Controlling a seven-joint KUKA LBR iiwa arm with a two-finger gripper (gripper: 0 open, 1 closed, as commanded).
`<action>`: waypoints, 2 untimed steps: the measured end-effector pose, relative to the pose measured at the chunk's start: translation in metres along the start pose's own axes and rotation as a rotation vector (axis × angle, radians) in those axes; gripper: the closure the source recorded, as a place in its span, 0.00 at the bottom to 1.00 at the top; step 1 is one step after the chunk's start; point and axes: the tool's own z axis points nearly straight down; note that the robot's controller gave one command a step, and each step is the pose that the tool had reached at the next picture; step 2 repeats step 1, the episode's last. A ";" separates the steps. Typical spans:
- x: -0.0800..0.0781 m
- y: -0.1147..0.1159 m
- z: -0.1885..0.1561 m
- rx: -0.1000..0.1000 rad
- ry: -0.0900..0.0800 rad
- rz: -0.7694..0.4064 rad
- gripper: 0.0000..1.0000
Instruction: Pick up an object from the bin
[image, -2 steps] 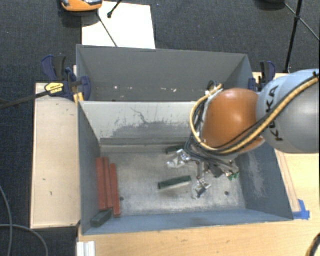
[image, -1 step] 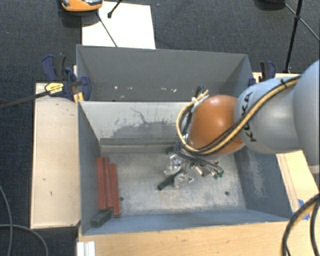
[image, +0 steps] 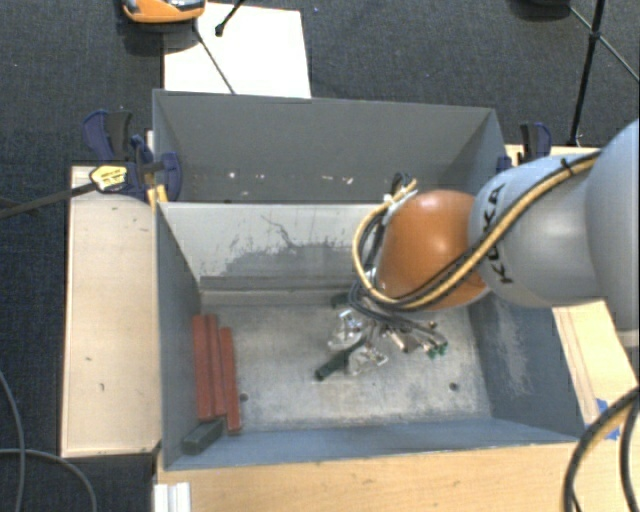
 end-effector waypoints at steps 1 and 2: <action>0.012 -0.002 -0.193 0.002 0.006 0.020 1.00; 0.012 -0.002 -0.193 0.002 0.006 0.020 1.00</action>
Offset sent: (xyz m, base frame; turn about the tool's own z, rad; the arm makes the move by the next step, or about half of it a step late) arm 0.0000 0.0000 0.0000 0.0000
